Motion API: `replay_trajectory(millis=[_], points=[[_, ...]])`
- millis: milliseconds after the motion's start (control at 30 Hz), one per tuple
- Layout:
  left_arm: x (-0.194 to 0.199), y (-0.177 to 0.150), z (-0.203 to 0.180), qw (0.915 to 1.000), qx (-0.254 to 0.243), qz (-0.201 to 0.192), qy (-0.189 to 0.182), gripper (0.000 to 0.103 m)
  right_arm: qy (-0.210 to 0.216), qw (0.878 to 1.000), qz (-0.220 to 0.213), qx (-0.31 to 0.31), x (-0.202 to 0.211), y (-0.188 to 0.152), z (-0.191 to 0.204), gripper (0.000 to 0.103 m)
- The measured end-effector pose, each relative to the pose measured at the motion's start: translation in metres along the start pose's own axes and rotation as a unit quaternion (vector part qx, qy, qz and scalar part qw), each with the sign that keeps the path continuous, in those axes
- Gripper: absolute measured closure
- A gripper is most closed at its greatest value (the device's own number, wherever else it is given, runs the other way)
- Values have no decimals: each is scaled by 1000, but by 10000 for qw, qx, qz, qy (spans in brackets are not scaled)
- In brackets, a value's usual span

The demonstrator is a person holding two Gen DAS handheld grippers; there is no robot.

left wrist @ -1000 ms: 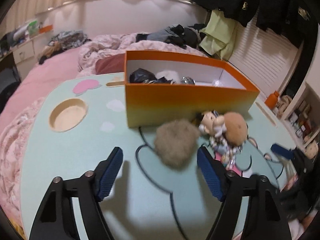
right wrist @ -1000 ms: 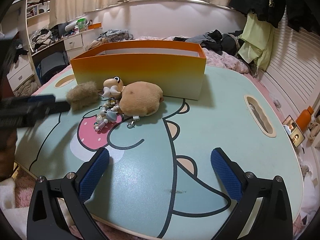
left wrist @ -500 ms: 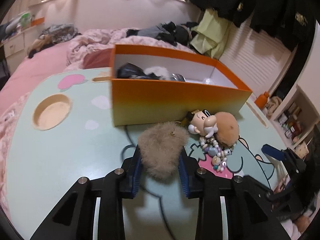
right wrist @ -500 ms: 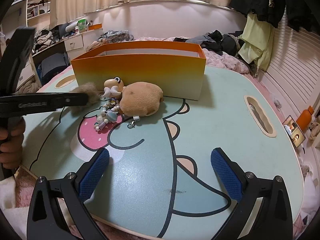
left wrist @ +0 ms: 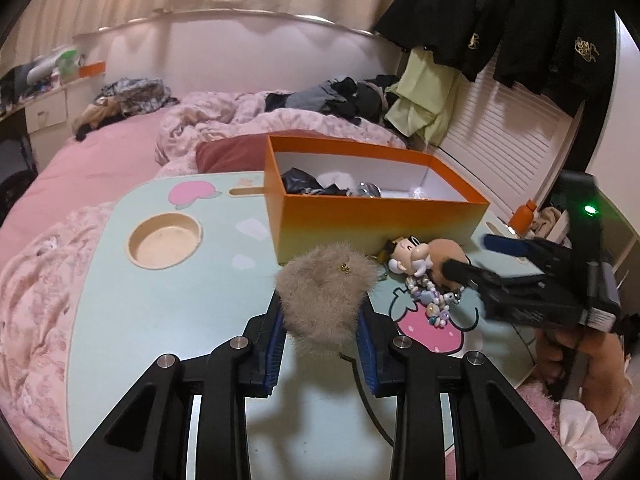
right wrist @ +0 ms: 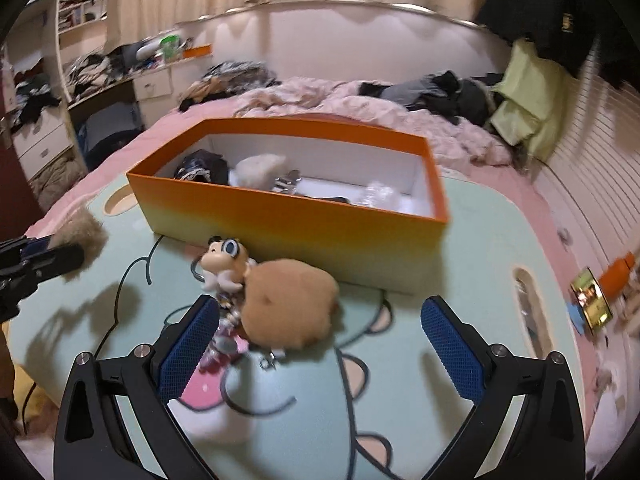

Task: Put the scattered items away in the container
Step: 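Grasp the grey pompom with the left gripper while the right grasps the tan plush ball, then carry the pompom and plush ball into the orange box and release both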

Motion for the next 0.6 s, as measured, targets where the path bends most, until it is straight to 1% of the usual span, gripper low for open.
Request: replay_trajectory(millis=[33,67,100,133,167,233,333,433,500,600], points=[[0,-1,1,10000,-15,12,3,73,1,10000,64,-23,-5,0,-1,23],[-1,-2,0,10000,-29,30,12,73,91,9998,159,-99,-11,-2,-2,39],[-2,-3,0,10000,-27,42,10,72,250,9991,275,-191,-15,-5,-3,46],[-2,-4,0,10000,-13,51,-7,72,381,9984,348,-240,-17,-7,-2,58],[-2,-4,0,10000,8,58,-32,72,487,9978,380,-255,-17,-8,-2,61],[-1,-3,0,10000,16,39,-30,72,573,9977,273,-245,-11,-10,-2,63],[2,0,-1,10000,-4,-12,-36,72,718,9967,39,-384,3,-10,-5,63],[7,6,-5,9999,-38,-98,-58,73,750,9955,-216,-543,19,-7,-12,63],[9,15,-11,9998,-94,-160,-87,73,790,9942,-414,-604,30,0,-16,63],[8,32,-20,9994,-198,-237,-157,72,823,9926,-635,-620,42,20,-19,63]])
Point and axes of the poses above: each gripper's, at about its wrist camera, not at the fingertips, and x roughly against the way its jaws point, z to its left, y to its top, the point moved 9 cm from there along -x, roughly the way its jaws point, and after that the axes turned 3 degrees about -x, right-handed, at the moved point
